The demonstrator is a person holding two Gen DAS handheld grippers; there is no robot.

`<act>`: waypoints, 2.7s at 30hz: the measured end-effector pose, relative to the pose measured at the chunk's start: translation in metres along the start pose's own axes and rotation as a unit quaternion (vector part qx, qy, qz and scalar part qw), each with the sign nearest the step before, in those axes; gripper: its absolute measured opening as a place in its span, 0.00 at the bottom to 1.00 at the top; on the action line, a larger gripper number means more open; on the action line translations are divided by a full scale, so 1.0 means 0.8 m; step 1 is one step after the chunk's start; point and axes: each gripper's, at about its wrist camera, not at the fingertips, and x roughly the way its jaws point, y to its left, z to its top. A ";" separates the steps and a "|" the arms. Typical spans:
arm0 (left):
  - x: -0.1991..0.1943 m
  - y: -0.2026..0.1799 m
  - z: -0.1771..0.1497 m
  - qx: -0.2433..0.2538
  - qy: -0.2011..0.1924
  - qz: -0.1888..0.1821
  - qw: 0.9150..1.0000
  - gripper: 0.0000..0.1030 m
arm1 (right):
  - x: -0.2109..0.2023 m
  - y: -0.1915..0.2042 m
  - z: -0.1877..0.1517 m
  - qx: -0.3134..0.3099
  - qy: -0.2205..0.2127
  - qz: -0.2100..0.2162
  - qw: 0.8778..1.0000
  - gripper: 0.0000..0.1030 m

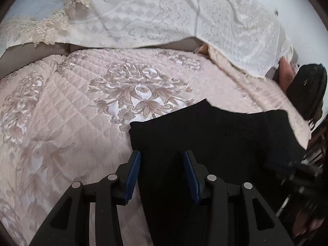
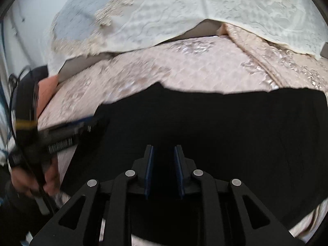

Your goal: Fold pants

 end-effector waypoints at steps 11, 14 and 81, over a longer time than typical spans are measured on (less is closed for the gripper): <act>-0.058 -0.032 -0.065 0.011 -0.004 -0.006 1.000 0.44 | -0.023 -0.004 -0.045 -0.017 0.018 -0.022 0.999 0.20; -0.064 -0.039 -0.073 0.011 -0.004 0.001 1.000 0.44 | -0.036 -0.013 -0.046 0.006 0.010 -0.015 1.000 0.21; -0.052 -0.088 -0.073 0.040 0.034 0.041 0.998 0.44 | -0.132 -0.287 -0.089 0.416 -0.100 -0.034 0.903 0.55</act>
